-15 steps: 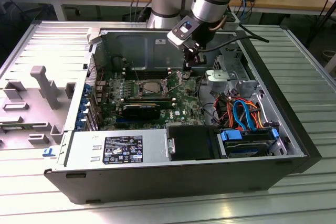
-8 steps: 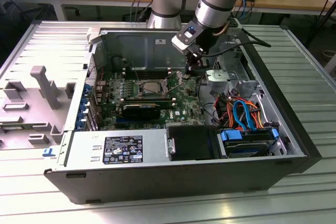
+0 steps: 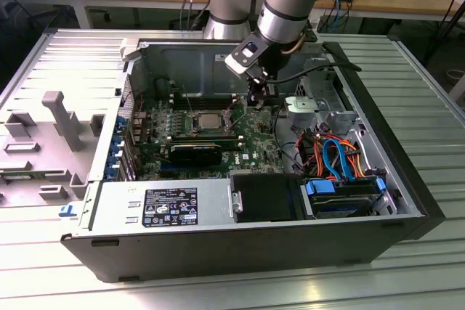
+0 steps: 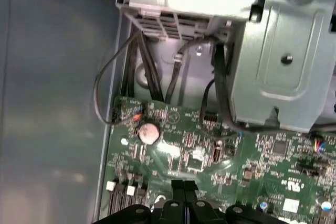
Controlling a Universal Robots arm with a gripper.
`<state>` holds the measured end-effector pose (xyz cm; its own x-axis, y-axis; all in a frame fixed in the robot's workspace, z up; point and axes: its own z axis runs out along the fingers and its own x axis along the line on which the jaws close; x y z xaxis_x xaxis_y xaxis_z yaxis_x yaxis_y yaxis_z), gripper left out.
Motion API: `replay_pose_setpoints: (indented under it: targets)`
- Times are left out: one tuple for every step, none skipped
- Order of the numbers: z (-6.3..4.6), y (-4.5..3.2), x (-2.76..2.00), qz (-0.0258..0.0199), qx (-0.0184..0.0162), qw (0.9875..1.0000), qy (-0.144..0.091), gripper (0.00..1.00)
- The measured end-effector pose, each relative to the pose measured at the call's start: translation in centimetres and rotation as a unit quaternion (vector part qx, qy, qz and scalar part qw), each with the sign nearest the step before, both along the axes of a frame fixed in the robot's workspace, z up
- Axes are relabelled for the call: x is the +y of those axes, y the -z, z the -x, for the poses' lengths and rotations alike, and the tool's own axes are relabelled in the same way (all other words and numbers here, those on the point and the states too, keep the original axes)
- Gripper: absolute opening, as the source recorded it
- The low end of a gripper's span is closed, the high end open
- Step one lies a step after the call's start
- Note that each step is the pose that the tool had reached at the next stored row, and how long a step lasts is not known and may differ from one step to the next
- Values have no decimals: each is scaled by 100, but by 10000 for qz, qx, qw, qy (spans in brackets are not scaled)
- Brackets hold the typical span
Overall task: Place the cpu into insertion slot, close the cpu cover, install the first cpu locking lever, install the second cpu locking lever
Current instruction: 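Close the cpu cover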
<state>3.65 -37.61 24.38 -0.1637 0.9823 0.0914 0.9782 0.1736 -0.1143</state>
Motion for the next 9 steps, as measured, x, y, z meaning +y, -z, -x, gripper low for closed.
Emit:
replay_pose_setpoints:
  targets:
    - [65, 0, -1, -3, -15, 10000, 0, 11]
    - [91, 0, 0, -4, -20, 10000, 0, 11]
    - [123, 0, -1, -4, -26, 10000, 0, 11]
    - [183, 0, -1, -6, -35, 10000, 0, 11]
    - [213, 0, -1, -6, -39, 10000, 0, 11]
    - [248, 0, -1, -7, -43, 10000, 0, 11]
    - [289, 0, -1, -7, -47, 10000, 1, 11]
    - [319, 0, -1, -7, -49, 10000, 0, 11]
    - [370, 2, -1, -9, -52, 10000, 0, 11]
